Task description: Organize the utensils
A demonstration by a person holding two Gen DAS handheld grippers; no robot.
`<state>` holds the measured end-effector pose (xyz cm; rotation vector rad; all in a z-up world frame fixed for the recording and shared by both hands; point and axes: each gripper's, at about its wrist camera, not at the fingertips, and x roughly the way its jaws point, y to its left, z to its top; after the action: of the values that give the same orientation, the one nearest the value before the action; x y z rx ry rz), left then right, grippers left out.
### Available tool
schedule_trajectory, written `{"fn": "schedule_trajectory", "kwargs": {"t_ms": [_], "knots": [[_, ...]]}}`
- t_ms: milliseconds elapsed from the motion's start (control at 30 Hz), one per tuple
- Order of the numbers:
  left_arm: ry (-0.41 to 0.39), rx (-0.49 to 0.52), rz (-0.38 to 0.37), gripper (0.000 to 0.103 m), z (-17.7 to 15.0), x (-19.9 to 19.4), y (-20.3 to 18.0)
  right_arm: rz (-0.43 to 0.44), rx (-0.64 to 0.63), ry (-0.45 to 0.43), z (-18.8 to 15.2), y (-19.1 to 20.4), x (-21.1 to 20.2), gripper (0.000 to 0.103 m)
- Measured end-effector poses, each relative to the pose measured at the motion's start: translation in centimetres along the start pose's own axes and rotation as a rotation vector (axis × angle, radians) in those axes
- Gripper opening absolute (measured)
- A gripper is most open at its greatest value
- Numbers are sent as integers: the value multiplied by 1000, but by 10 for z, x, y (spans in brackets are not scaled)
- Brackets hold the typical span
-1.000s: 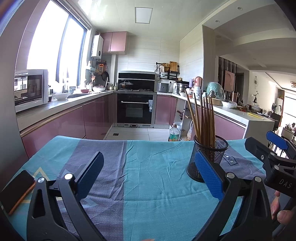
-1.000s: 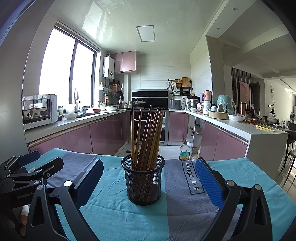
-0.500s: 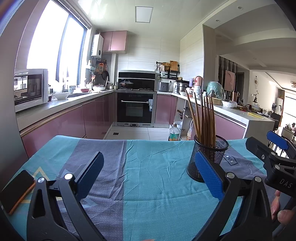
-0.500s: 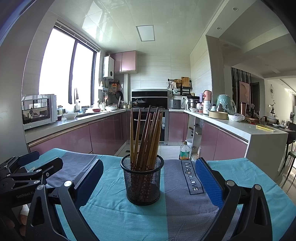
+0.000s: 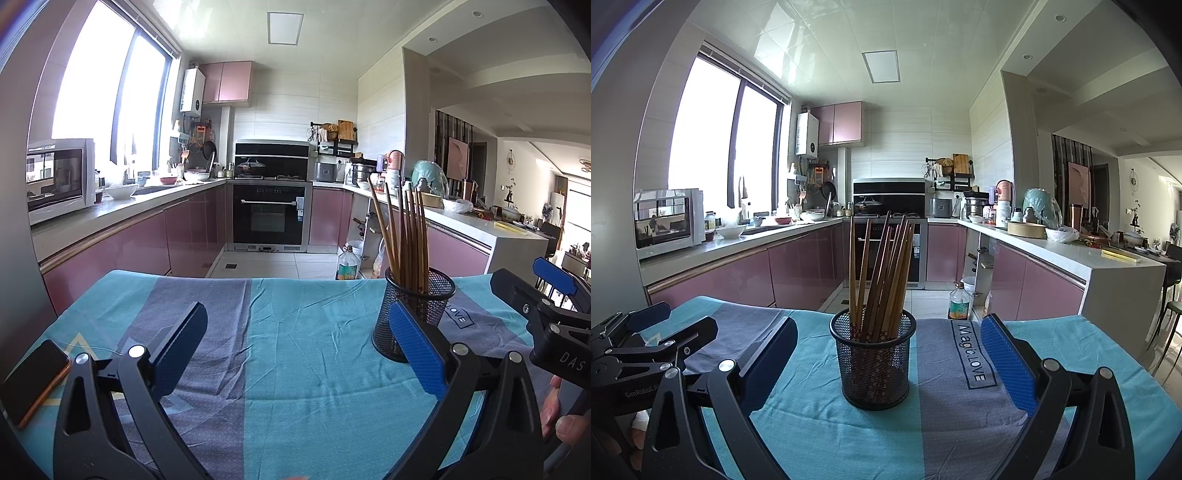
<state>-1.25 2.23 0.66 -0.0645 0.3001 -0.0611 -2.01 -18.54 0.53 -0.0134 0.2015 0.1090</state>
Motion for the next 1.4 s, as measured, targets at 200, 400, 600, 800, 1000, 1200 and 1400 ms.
{"fn": "schedule_trajectory", "kwargs": {"t_ms": [200, 400, 600, 800, 1000, 1200, 1400], "knots": [[0, 1, -1, 97, 0, 0, 0, -2, 0, -3, 0, -2, -1, 96], [-1, 2, 0, 97, 1, 0, 0, -1, 0, 0, 0, -2, 0, 96], [0, 1, -1, 97, 0, -1, 1, -2, 0, -1, 0, -1, -1, 96], [0, 4, -1, 97, 0, -1, 1, -3, 2, -1, 0, -2, -2, 96], [0, 3, -1, 97, 0, -1, 0, -3, 0, -1, 0, -2, -2, 96], [0, 4, -1, 97, 0, -1, 1, -3, 3, -4, 1, -2, -2, 96], [1, 10, 2, 97, 1, -4, 3, -5, 1, 1, -1, 0, 1, 96]]}}
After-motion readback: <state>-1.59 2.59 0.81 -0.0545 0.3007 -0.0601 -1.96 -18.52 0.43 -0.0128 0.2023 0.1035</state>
